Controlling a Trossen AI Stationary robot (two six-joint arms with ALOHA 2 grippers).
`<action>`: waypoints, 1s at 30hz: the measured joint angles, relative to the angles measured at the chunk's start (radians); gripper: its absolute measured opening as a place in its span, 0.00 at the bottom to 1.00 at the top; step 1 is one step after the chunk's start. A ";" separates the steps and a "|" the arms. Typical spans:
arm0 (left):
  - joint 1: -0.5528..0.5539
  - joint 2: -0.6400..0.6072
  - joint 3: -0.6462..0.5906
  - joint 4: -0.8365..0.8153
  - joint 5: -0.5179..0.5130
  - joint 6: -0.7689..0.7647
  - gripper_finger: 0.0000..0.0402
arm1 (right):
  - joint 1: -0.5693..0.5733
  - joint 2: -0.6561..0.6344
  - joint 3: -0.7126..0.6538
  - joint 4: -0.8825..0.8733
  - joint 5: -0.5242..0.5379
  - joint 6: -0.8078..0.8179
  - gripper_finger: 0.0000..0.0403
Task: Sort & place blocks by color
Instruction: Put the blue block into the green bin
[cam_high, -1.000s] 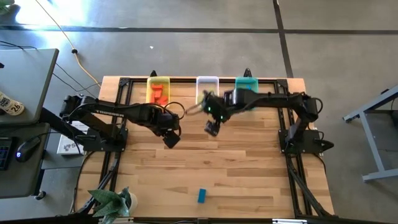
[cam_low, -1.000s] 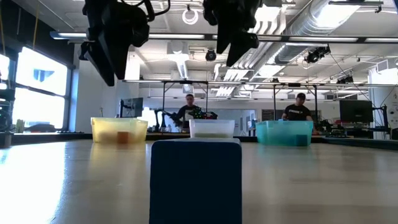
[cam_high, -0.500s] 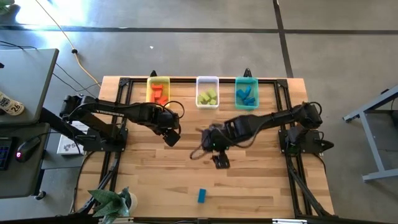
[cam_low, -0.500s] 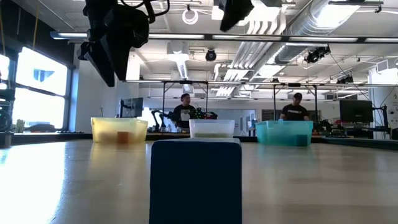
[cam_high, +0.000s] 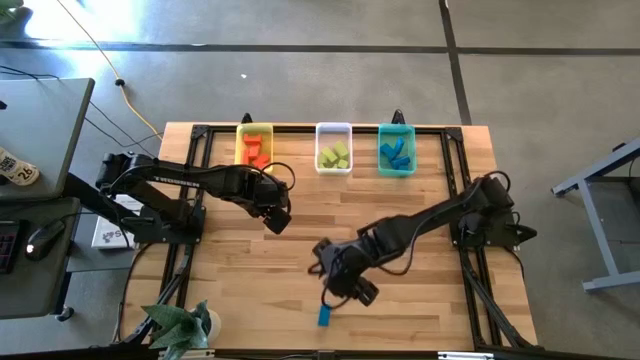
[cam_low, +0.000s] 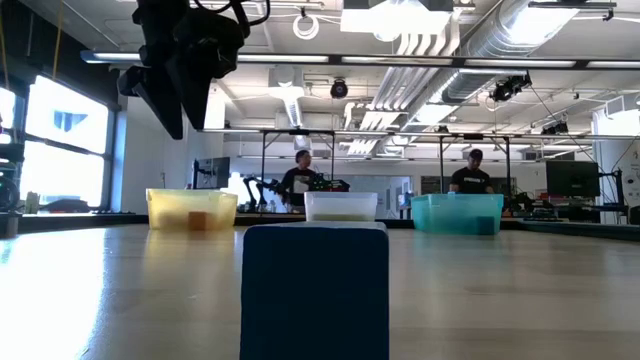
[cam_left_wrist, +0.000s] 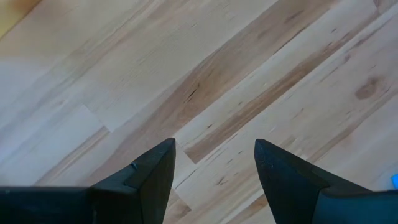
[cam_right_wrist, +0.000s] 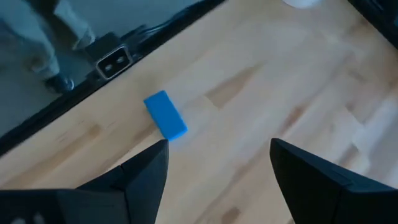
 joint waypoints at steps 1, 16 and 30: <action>0.000 0.000 0.000 0.000 0.000 -0.006 0.52 | 0.007 0.012 0.000 0.009 -0.002 -0.024 0.66; -0.003 0.000 0.000 0.000 0.006 -0.053 0.52 | 0.086 0.201 0.000 0.091 -0.046 -0.115 0.66; -0.008 0.000 0.000 0.008 0.003 -0.049 0.52 | 0.083 0.326 -0.001 0.225 -0.099 -0.144 0.66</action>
